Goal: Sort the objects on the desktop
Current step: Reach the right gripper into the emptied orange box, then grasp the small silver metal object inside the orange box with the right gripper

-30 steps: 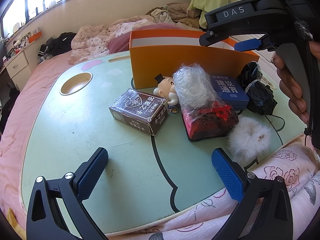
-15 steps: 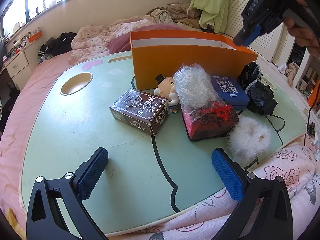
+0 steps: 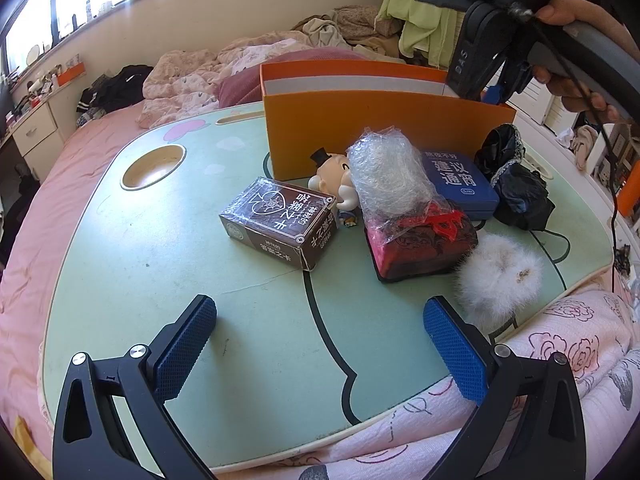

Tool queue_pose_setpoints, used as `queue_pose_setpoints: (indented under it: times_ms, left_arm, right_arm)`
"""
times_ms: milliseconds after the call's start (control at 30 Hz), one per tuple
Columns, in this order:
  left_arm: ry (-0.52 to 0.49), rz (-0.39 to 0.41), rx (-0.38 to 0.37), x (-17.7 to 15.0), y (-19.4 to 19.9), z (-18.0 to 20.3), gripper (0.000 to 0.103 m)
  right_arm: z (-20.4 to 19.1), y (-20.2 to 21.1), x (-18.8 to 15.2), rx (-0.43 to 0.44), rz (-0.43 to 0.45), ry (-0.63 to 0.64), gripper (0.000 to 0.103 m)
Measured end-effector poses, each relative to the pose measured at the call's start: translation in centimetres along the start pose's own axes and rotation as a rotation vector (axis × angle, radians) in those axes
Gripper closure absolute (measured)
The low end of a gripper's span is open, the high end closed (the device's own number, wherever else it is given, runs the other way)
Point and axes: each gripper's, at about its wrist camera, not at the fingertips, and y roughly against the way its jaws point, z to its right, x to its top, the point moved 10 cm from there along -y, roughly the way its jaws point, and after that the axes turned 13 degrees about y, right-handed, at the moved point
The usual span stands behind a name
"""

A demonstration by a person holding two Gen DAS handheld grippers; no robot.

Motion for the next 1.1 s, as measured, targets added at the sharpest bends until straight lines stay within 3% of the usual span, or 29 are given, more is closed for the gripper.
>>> queue_pose_setpoints:
  times_ms: [133, 233, 267, 433, 533, 567, 600, 967, 1033, 1067, 1100]
  left_arm:
    - [0.002, 0.002, 0.001, 0.1, 0.0, 0.0, 0.000]
    - [0.004, 0.003, 0.001, 0.1, 0.0, -0.1, 0.000]
    - [0.004, 0.003, 0.002, 0.2, 0.1, -0.1, 0.000]
    - [0.010, 0.005, 0.008, 0.2, 0.1, -0.2, 0.000]
    - [0.012, 0.005, 0.009, 0.1, 0.1, -0.2, 0.000]
    - [0.012, 0.006, 0.009, 0.2, 0.1, -0.2, 0.000]
    - [0.013, 0.006, 0.010, 0.1, 0.1, -0.2, 0.000]
    - [0.019, 0.007, 0.013, 0.2, 0.1, -0.3, 0.000]
    - [0.020, 0.008, 0.015, 0.1, 0.1, -0.3, 0.000]
    - [0.021, 0.008, 0.015, 0.2, 0.1, -0.3, 0.000]
    - [0.021, 0.008, 0.015, 0.2, 0.1, -0.3, 0.000]
  right_arm:
    - [-0.3, -2.0, -0.5, 0.045, -0.053, -0.004, 0.068]
    - [-0.1, -1.9, -0.4, 0.030, -0.041, -0.005, 0.068]
    - [-0.1, -1.9, -0.4, 0.024, -0.037, -0.002, 0.076]
    - [0.0, -2.0, -0.3, 0.043, -0.007, -0.011, 0.079]
    - [0.0, -1.9, -0.2, 0.042, 0.011, -0.018, 0.087]
    - [0.1, -1.9, -0.2, 0.041, 0.018, -0.019, 0.096]
    - [0.2, -1.5, -0.1, 0.036, 0.030, -0.017, 0.099]
    - [1.5, 3.1, 0.6, 0.104, 0.144, -0.041, 0.100]
    - [1.3, 3.6, 0.4, 0.182, 0.134, -0.041, 0.096]
    - [1.1, 3.8, 0.2, 0.231, 0.127, -0.055, 0.083]
    - [1.0, 3.9, 0.1, 0.279, 0.119, -0.077, 0.061]
